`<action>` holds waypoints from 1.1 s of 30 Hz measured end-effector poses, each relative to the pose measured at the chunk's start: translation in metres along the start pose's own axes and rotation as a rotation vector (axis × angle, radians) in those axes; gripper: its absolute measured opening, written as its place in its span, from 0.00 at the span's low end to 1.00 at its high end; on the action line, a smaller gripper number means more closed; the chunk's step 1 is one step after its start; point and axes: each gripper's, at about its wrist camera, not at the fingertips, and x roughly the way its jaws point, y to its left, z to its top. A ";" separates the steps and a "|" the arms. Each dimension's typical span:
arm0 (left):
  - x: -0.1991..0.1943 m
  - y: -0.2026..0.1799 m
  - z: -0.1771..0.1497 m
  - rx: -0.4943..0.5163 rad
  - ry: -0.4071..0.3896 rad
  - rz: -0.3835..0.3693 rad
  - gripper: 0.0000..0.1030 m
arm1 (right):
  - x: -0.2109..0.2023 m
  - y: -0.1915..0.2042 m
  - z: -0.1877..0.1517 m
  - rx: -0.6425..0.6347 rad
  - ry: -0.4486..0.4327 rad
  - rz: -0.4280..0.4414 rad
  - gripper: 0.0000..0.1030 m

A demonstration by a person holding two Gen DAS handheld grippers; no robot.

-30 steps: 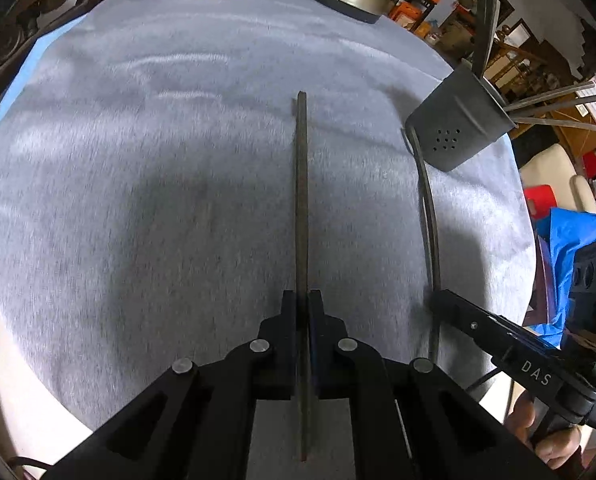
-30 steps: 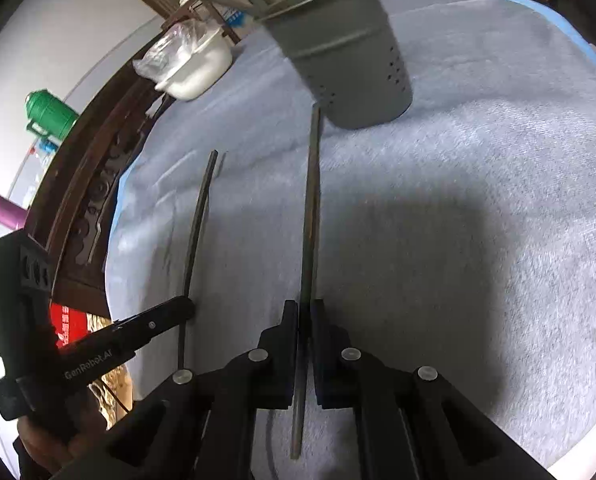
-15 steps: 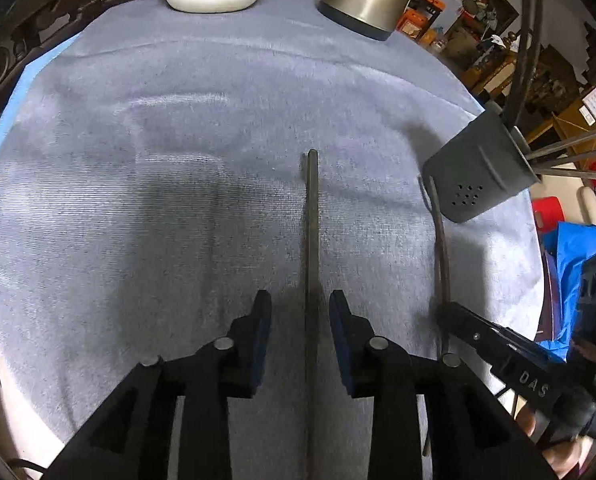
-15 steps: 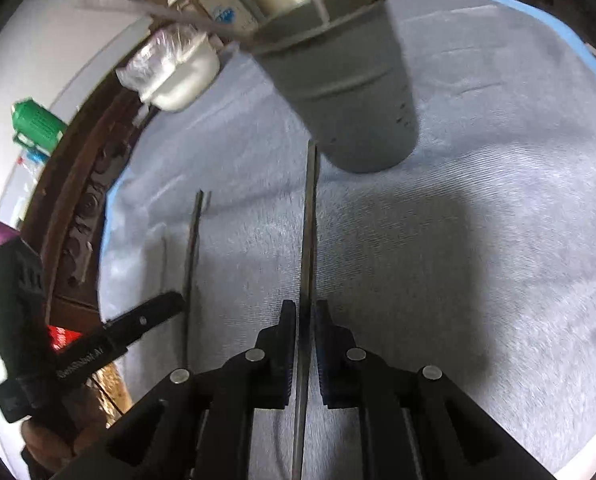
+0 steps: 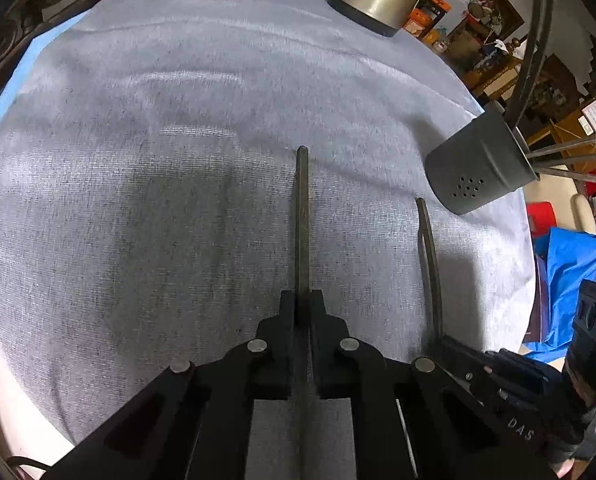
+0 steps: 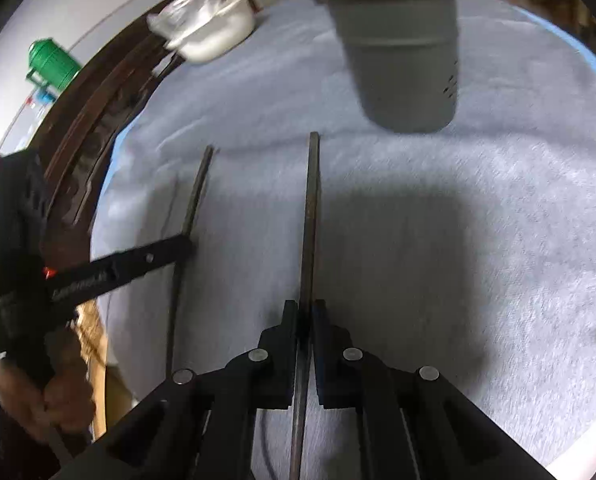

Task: Organize utensils
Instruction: 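Lift the chopsticks and move them toward the grey holder cup with both grippers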

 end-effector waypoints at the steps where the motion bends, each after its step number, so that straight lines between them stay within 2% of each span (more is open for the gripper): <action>1: -0.001 0.001 0.004 -0.002 -0.005 0.007 0.09 | 0.000 -0.001 0.003 0.007 0.002 0.004 0.09; 4: -0.004 0.005 0.017 -0.007 -0.023 0.025 0.18 | -0.004 -0.006 0.020 0.049 -0.023 0.012 0.11; 6: 0.000 0.006 0.027 -0.008 -0.022 0.025 0.19 | -0.008 -0.008 0.032 0.058 -0.061 0.000 0.18; 8: 0.005 0.007 0.036 -0.019 -0.018 0.025 0.19 | -0.006 -0.008 0.042 0.067 -0.073 -0.015 0.19; 10: 0.013 0.005 0.044 -0.017 -0.020 0.021 0.19 | -0.003 -0.006 0.052 0.072 -0.075 -0.016 0.19; 15: 0.027 -0.013 0.054 0.005 -0.013 0.032 0.19 | 0.013 0.001 0.069 0.068 -0.058 -0.104 0.19; 18: 0.032 -0.020 0.055 0.019 -0.001 0.035 0.19 | 0.023 0.001 0.074 0.063 -0.036 -0.126 0.20; 23: 0.038 -0.022 0.065 0.036 -0.018 0.036 0.19 | 0.025 0.004 0.074 0.032 -0.058 -0.160 0.15; 25: 0.041 -0.024 0.068 0.043 -0.026 0.040 0.17 | 0.023 0.002 0.073 0.006 -0.054 -0.178 0.09; 27: 0.040 -0.023 0.068 0.054 -0.034 0.050 0.07 | 0.021 0.000 0.072 -0.003 -0.057 -0.169 0.08; 33: 0.035 -0.016 0.063 0.044 -0.051 0.036 0.06 | 0.018 -0.011 0.073 0.040 -0.046 -0.108 0.08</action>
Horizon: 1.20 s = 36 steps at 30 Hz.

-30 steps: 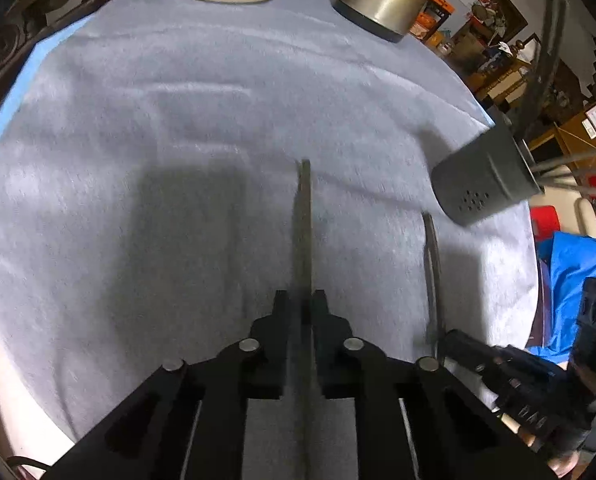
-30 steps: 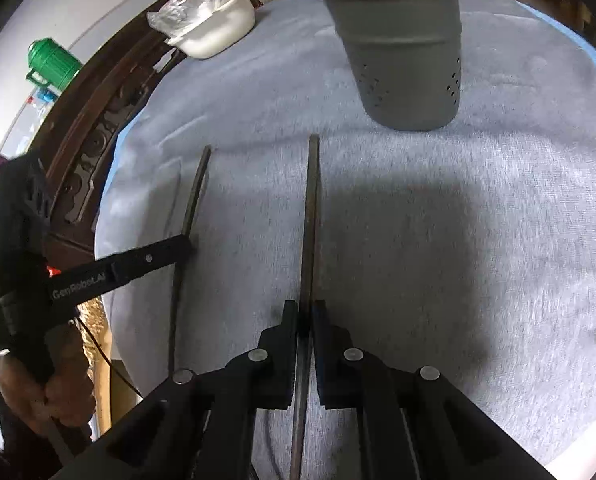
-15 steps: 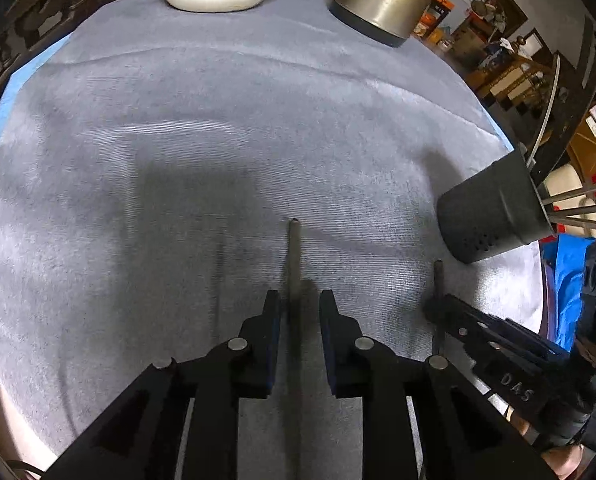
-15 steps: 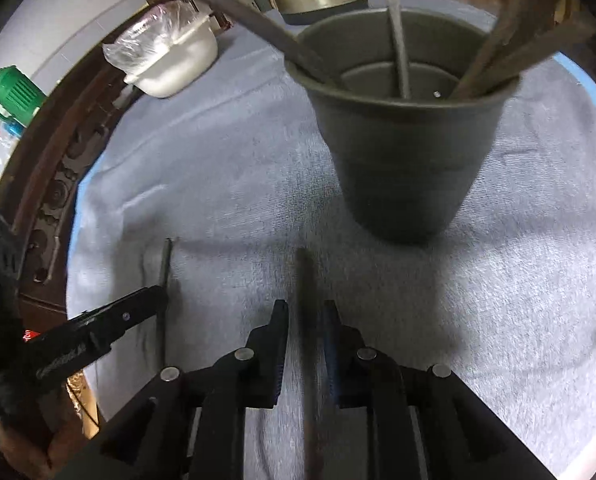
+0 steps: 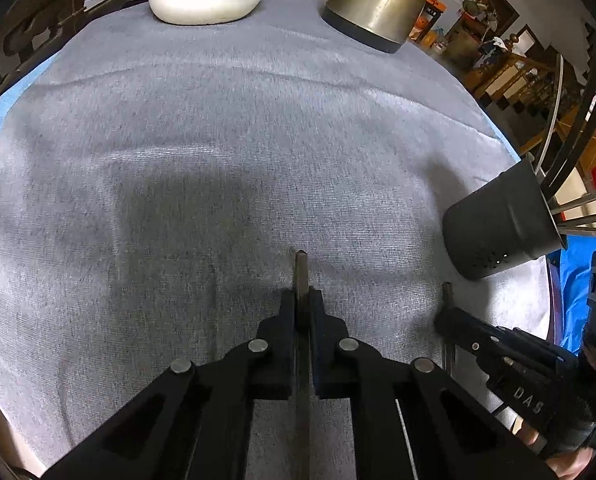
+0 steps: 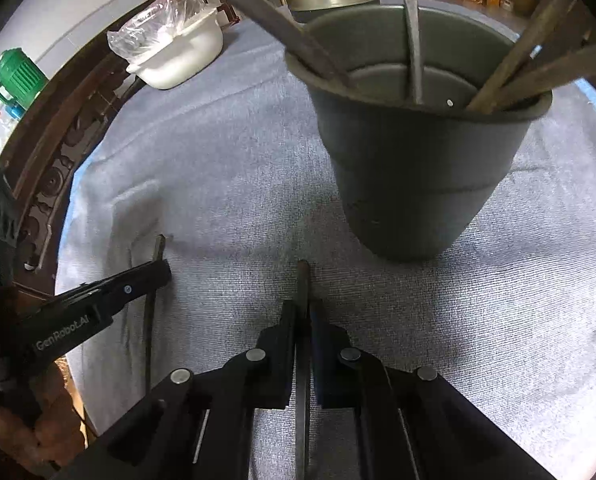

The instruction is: Organize utensils

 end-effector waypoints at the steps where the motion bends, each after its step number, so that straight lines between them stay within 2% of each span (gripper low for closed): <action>1: -0.003 0.003 -0.003 -0.006 -0.006 -0.002 0.06 | -0.001 -0.002 0.000 0.012 0.004 0.009 0.08; 5: -0.014 0.003 -0.007 -0.017 -0.041 -0.004 0.06 | -0.001 0.001 0.001 0.005 0.004 0.000 0.11; 8: -0.026 0.003 -0.007 -0.020 -0.070 -0.002 0.06 | 0.003 0.012 0.002 -0.038 -0.011 -0.045 0.08; 13: -0.053 -0.001 -0.010 -0.007 -0.135 0.021 0.06 | -0.009 0.013 0.000 -0.024 -0.058 -0.043 0.07; 23: -0.100 -0.027 -0.017 0.047 -0.284 0.078 0.06 | -0.074 0.026 -0.002 -0.044 -0.265 0.064 0.06; 30: -0.122 -0.036 -0.021 0.065 -0.338 0.081 0.06 | -0.110 0.035 -0.011 -0.052 -0.401 0.144 0.06; 36: -0.142 -0.043 -0.021 0.068 -0.384 0.075 0.06 | -0.135 0.035 -0.017 -0.057 -0.477 0.176 0.06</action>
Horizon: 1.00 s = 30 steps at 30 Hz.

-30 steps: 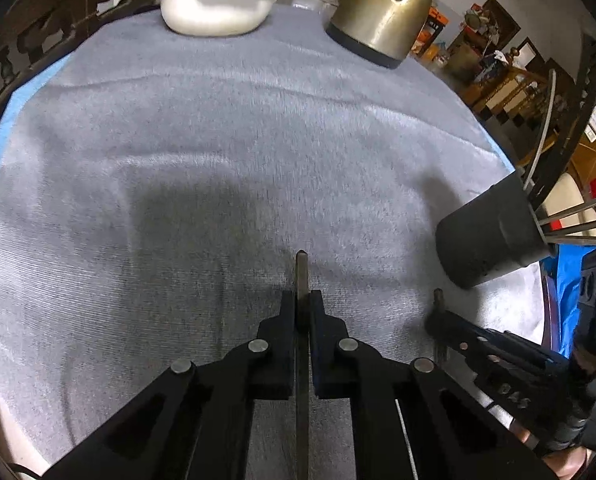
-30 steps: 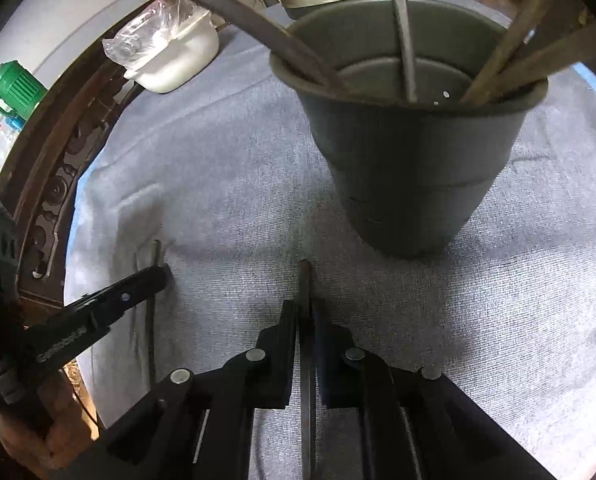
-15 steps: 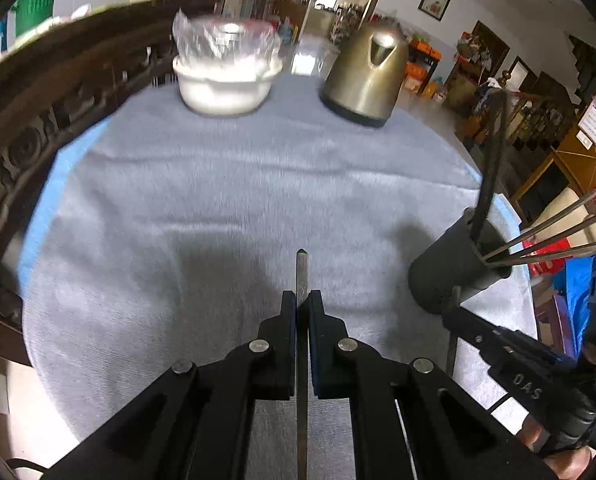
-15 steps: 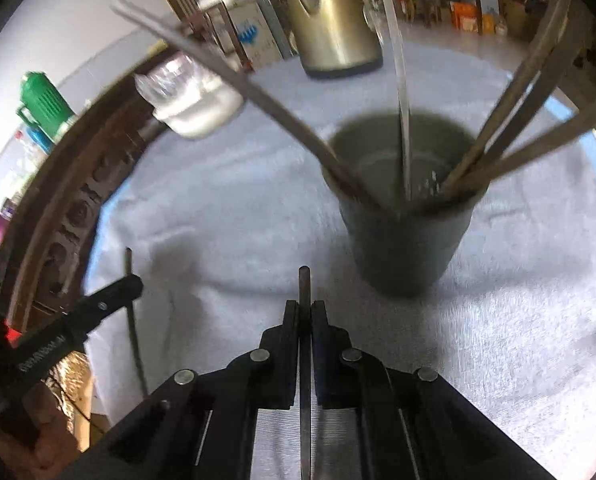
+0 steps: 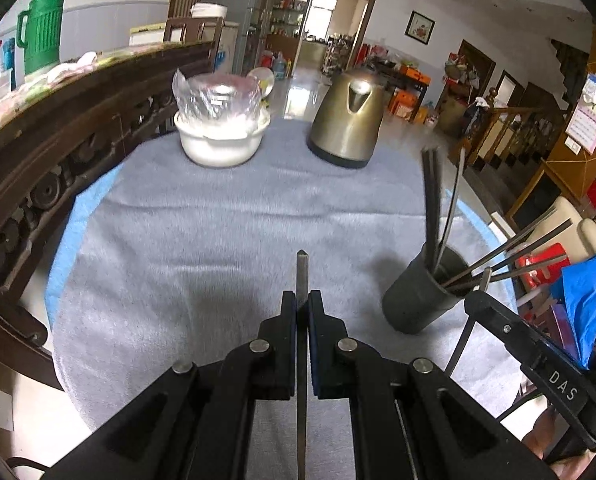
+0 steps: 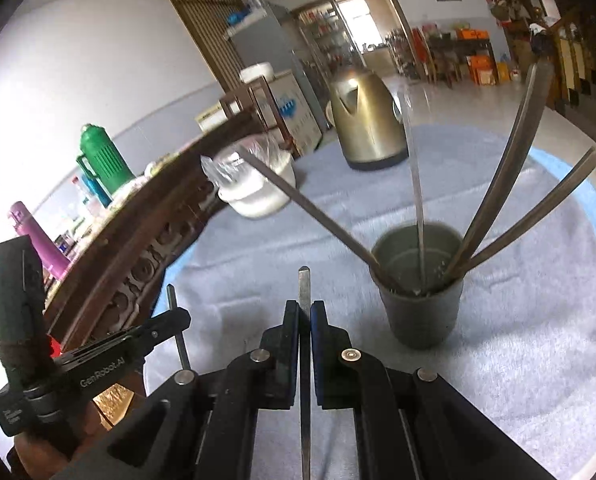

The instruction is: Organize utensils

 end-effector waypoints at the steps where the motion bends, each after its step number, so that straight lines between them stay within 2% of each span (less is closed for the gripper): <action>1: -0.003 -0.001 0.001 0.000 -0.009 0.000 0.06 | -0.004 0.002 0.001 -0.003 -0.013 0.003 0.06; 10: -0.026 -0.013 0.012 0.019 -0.074 0.017 0.06 | -0.023 0.007 0.002 -0.029 -0.079 0.016 0.06; 19: -0.036 -0.022 0.017 0.033 -0.107 0.027 0.06 | -0.038 0.007 0.005 -0.042 -0.125 0.019 0.06; 25: -0.032 -0.024 0.014 0.040 -0.090 0.027 0.06 | -0.038 0.001 0.002 -0.027 -0.119 0.022 0.06; 30: -0.019 -0.021 0.008 0.036 -0.038 0.026 0.05 | -0.040 -0.005 0.000 -0.015 -0.110 0.016 0.06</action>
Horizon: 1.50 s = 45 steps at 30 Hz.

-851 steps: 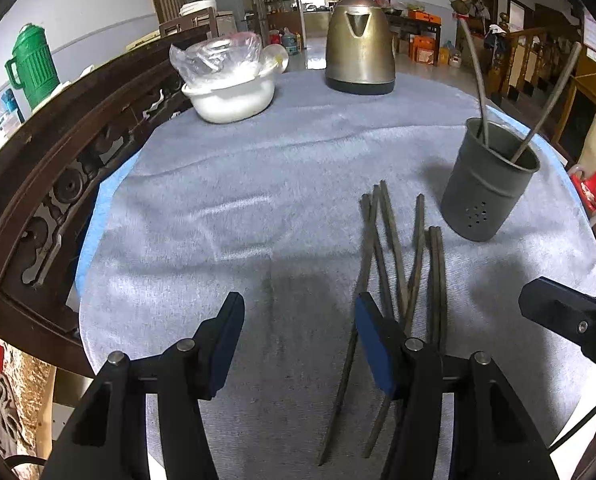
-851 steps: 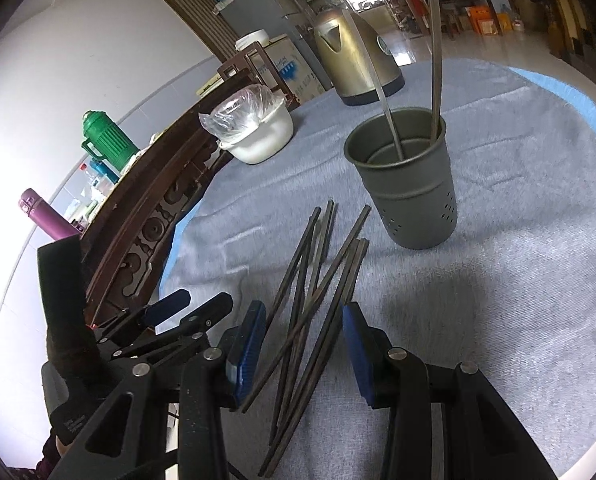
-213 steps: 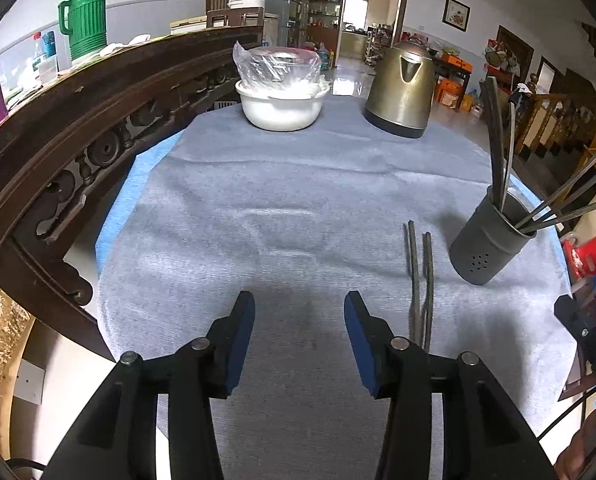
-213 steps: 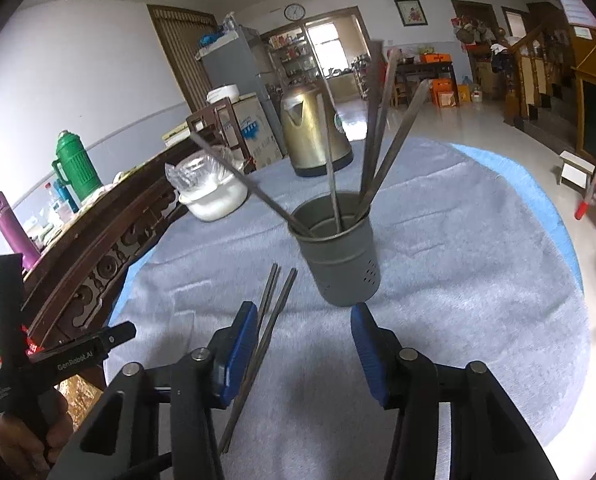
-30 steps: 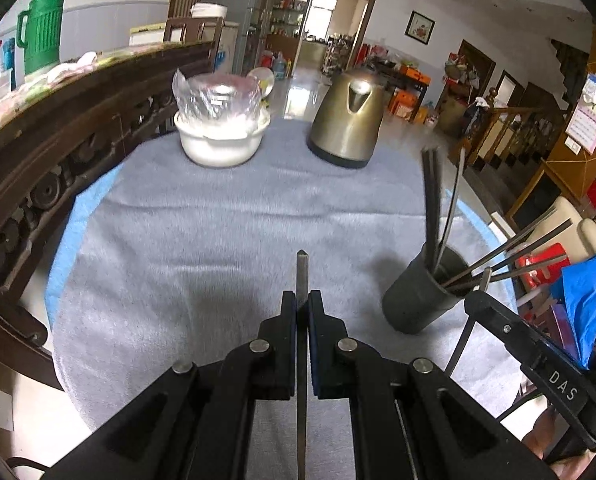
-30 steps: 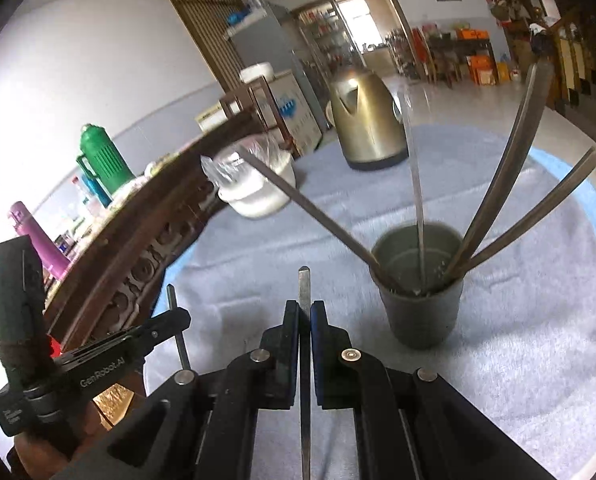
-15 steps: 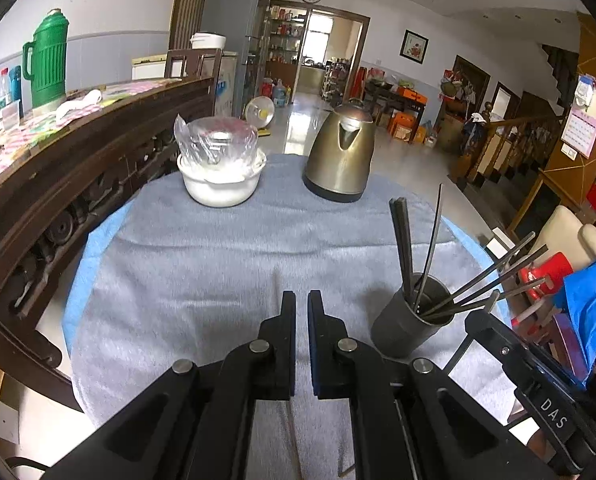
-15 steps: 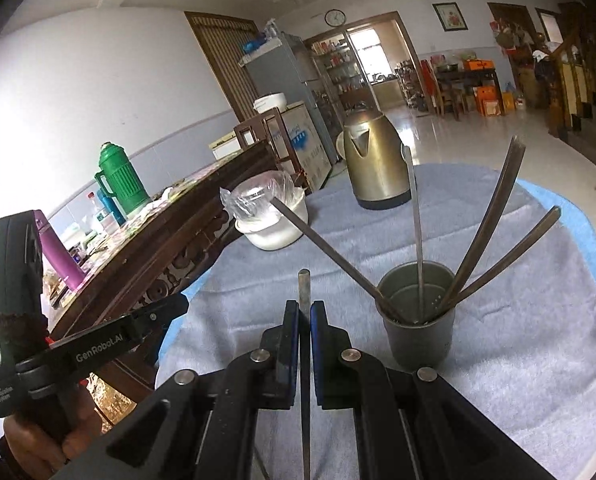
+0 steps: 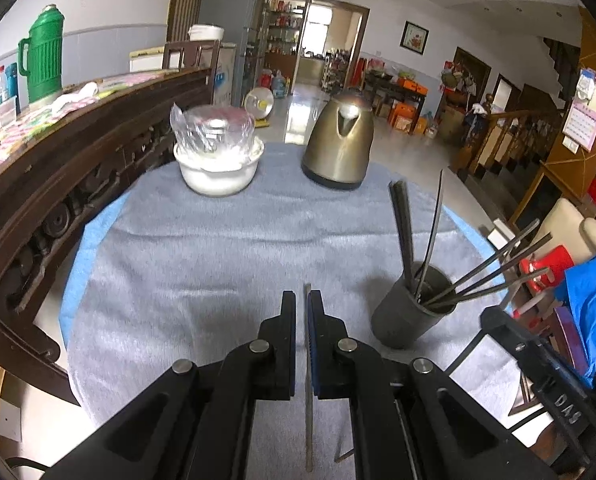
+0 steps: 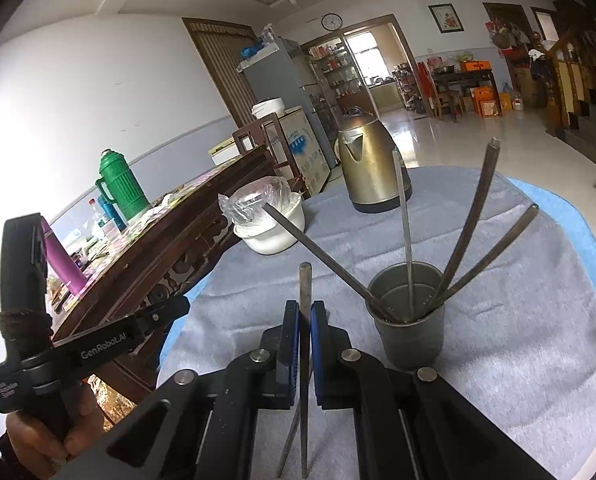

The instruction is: Organize utensils

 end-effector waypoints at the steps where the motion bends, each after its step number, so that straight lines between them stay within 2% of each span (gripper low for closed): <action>1: 0.007 0.001 -0.003 0.009 0.037 -0.011 0.06 | 0.001 -0.002 -0.001 0.008 0.012 0.002 0.06; 5: 0.043 0.015 -0.030 -0.007 0.207 -0.030 0.07 | 0.013 -0.021 -0.012 0.092 0.132 0.012 0.08; 8: 0.066 0.030 -0.059 -0.059 0.311 -0.030 0.07 | 0.017 -0.034 -0.028 0.116 0.140 -0.014 0.09; 11: 0.074 0.040 -0.076 -0.089 0.346 -0.031 0.07 | 0.020 -0.042 -0.039 0.113 0.164 -0.031 0.09; 14: 0.083 0.048 -0.074 -0.130 0.371 -0.063 0.08 | 0.022 -0.052 -0.044 0.137 0.189 -0.051 0.09; 16: 0.089 0.046 -0.071 -0.121 0.390 -0.078 0.22 | 0.027 -0.062 -0.045 0.192 0.218 -0.047 0.09; 17: 0.091 0.044 -0.071 -0.116 0.398 -0.084 0.36 | 0.029 -0.065 -0.046 0.218 0.234 -0.037 0.09; 18: 0.093 0.040 -0.073 -0.109 0.403 -0.094 0.41 | 0.032 -0.069 -0.047 0.242 0.249 -0.028 0.09; 20: 0.101 0.032 -0.079 -0.095 0.426 -0.114 0.41 | 0.039 -0.075 -0.053 0.273 0.275 -0.040 0.10; 24: 0.116 0.020 -0.094 -0.091 0.469 -0.133 0.40 | 0.051 -0.087 -0.058 0.353 0.308 -0.009 0.13; 26: 0.118 0.017 -0.097 -0.063 0.435 -0.125 0.39 | 0.056 -0.088 -0.056 0.370 0.313 -0.006 0.14; 27: 0.120 0.016 -0.098 -0.060 0.442 -0.132 0.31 | 0.059 -0.089 -0.055 0.377 0.314 -0.001 0.14; 30: 0.124 0.014 -0.100 -0.056 0.429 -0.120 0.18 | 0.064 -0.088 -0.054 0.392 0.316 0.002 0.18; 33: 0.128 0.010 -0.103 -0.048 0.429 -0.154 0.05 | 0.072 -0.087 -0.054 0.402 0.308 -0.004 0.18; 35: 0.128 0.008 -0.105 -0.037 0.419 -0.145 0.05 | 0.076 -0.084 -0.054 0.377 0.289 -0.028 0.16; 38: 0.126 0.010 -0.110 -0.046 0.423 -0.152 0.05 | 0.077 -0.075 -0.055 0.327 0.288 -0.043 0.08; 40: 0.123 0.013 -0.112 -0.046 0.433 -0.153 0.05 | 0.074 -0.069 -0.054 0.291 0.288 -0.047 0.08; 45: 0.102 0.030 -0.126 -0.056 0.460 -0.157 0.05 | 0.068 -0.059 -0.055 0.273 0.350 0.016 0.07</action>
